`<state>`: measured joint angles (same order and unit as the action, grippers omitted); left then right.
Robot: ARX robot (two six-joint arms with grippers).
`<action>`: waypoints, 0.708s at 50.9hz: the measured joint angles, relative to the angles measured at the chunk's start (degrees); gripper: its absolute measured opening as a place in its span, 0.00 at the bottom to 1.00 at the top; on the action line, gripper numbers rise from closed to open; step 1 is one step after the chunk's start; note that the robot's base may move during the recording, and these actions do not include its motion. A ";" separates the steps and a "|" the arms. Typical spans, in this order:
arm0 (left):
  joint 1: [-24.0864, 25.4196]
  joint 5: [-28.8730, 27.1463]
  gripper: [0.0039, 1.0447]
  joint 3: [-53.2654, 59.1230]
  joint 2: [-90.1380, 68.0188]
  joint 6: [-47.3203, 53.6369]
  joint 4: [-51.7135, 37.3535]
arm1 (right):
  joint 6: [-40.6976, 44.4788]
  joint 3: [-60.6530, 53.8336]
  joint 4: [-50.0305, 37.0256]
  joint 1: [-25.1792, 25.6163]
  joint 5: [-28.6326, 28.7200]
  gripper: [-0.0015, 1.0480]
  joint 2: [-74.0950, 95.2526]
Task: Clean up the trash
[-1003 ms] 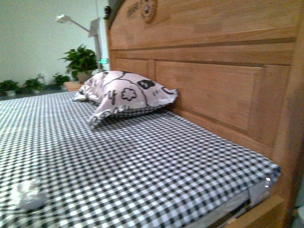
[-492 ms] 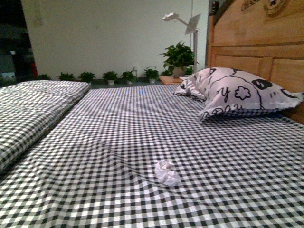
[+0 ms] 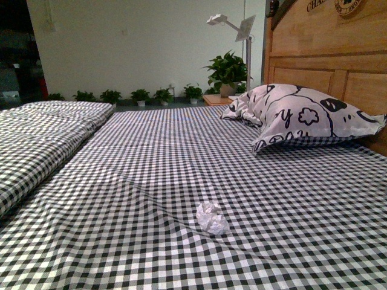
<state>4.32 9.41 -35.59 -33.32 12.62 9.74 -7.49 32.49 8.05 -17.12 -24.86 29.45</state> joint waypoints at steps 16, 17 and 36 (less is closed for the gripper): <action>10.08 14.51 0.24 -9.68 -14.16 5.38 13.05 | 0.00 0.00 0.00 0.07 0.00 0.19 0.00; 10.60 15.02 0.24 -10.12 -15.23 6.21 12.11 | -0.02 0.00 0.00 0.07 0.00 0.19 0.00; 11.23 19.54 0.24 -13.38 -36.59 28.48 1.46 | 0.00 0.00 0.00 0.07 0.00 0.19 0.00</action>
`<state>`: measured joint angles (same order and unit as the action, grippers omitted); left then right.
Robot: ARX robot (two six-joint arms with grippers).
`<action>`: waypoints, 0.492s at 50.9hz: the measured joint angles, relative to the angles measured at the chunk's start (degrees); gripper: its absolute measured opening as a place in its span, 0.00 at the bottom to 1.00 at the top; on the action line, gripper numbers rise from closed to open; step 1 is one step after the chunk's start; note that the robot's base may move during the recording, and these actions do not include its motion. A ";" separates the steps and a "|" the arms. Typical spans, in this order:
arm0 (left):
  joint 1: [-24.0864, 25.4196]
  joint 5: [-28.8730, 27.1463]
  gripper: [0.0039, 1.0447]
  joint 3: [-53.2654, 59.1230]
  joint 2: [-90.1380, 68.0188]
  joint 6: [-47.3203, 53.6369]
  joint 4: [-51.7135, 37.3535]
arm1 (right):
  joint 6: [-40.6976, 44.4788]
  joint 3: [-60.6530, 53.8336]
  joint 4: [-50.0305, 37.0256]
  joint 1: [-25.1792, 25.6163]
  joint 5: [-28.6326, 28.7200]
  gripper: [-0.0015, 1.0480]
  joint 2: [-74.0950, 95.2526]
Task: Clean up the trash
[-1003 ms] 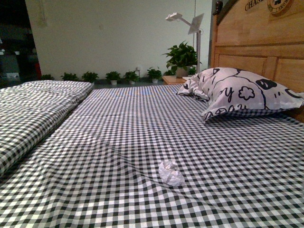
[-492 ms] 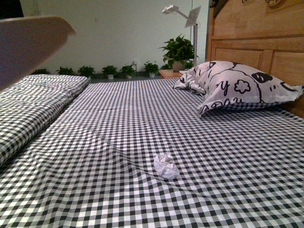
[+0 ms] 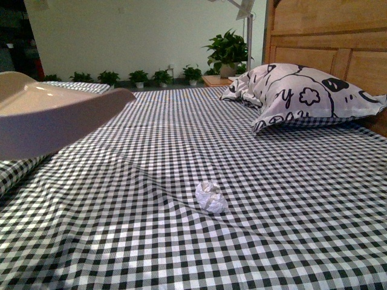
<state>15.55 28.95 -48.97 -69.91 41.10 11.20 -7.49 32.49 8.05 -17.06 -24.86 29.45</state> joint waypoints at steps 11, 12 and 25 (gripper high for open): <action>-4.24 1.03 0.24 -2.25 -7.56 4.76 -2.08 | 0.00 0.00 0.00 0.00 0.00 0.19 0.00; -4.50 1.11 0.24 -2.40 -7.87 4.83 -2.08 | 0.00 0.00 0.00 0.00 0.00 0.19 0.00; -9.31 2.40 0.24 -5.68 -13.88 9.09 -1.79 | 0.00 0.00 0.00 0.00 0.00 0.19 0.00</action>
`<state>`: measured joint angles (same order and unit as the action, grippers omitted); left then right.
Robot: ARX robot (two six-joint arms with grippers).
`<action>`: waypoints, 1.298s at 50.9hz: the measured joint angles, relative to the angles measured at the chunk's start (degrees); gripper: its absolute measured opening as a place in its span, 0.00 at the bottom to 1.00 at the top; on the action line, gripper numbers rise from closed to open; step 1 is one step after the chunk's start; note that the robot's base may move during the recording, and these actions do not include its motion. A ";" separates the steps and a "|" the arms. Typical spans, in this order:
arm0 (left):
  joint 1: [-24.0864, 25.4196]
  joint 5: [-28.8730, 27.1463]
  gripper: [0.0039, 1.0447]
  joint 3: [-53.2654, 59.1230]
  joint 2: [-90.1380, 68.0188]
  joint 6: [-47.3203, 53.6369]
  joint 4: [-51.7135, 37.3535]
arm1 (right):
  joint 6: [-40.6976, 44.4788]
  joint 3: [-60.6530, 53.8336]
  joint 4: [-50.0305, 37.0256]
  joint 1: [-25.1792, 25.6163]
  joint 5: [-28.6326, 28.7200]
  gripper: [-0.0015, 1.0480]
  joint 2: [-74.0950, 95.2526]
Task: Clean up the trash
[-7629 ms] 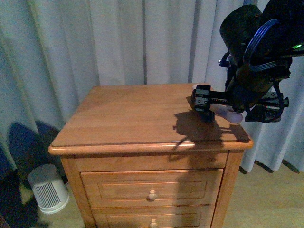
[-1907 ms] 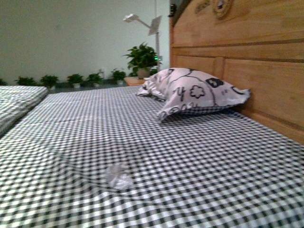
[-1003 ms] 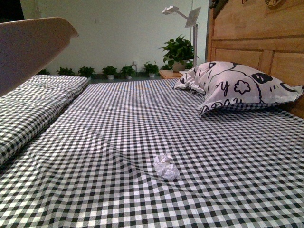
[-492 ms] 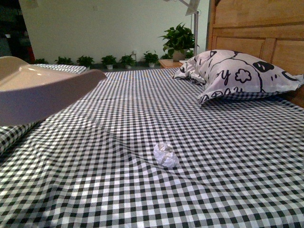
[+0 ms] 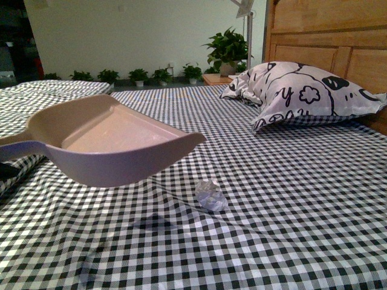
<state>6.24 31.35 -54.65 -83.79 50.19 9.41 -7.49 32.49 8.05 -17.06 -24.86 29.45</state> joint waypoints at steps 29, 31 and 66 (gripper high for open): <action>-2.97 -0.44 0.24 0.07 -7.72 5.73 -0.20 | 0.00 0.00 0.00 0.00 0.00 0.19 0.00; -3.15 -0.50 0.24 0.07 -8.22 5.84 -0.20 | 0.00 0.00 0.00 0.00 0.00 0.19 0.00; -5.64 -2.82 0.24 -0.70 -16.02 8.26 -1.16 | -0.02 0.00 0.00 0.00 0.00 0.19 0.00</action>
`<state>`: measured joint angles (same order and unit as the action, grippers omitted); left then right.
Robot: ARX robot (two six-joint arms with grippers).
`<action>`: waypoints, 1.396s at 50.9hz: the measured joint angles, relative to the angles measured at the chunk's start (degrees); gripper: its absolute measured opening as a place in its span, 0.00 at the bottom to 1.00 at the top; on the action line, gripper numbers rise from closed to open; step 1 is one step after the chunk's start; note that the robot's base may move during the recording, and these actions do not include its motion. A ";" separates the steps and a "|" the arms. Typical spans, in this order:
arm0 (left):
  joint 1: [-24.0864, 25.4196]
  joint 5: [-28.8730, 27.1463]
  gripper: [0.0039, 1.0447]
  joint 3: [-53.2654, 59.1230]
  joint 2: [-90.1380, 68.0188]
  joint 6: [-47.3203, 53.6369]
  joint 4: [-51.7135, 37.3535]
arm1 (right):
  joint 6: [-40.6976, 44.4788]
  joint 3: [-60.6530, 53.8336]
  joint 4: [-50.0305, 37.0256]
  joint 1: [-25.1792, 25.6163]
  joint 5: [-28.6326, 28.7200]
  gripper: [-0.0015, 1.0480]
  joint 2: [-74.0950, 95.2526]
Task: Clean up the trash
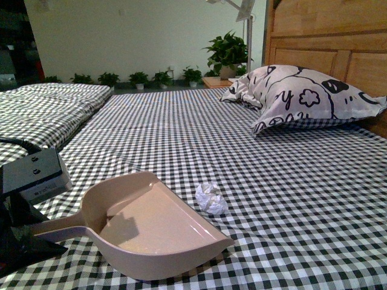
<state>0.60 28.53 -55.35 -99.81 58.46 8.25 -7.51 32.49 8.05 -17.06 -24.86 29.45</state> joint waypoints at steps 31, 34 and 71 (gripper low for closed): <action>-0.57 -0.17 0.24 -1.40 -2.71 0.42 -0.61 | 0.02 0.00 0.00 0.00 0.00 0.19 0.00; -0.57 -0.17 0.24 -1.40 -2.73 0.44 -0.61 | 0.02 0.00 0.00 0.00 0.00 0.19 0.00; -0.63 -0.92 0.24 -1.40 -3.37 1.73 1.66 | 0.00 0.00 0.00 0.00 0.00 0.19 0.00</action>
<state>-0.03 27.62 -56.75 -103.18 60.18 9.91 -7.51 32.49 8.05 -17.06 -24.86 29.45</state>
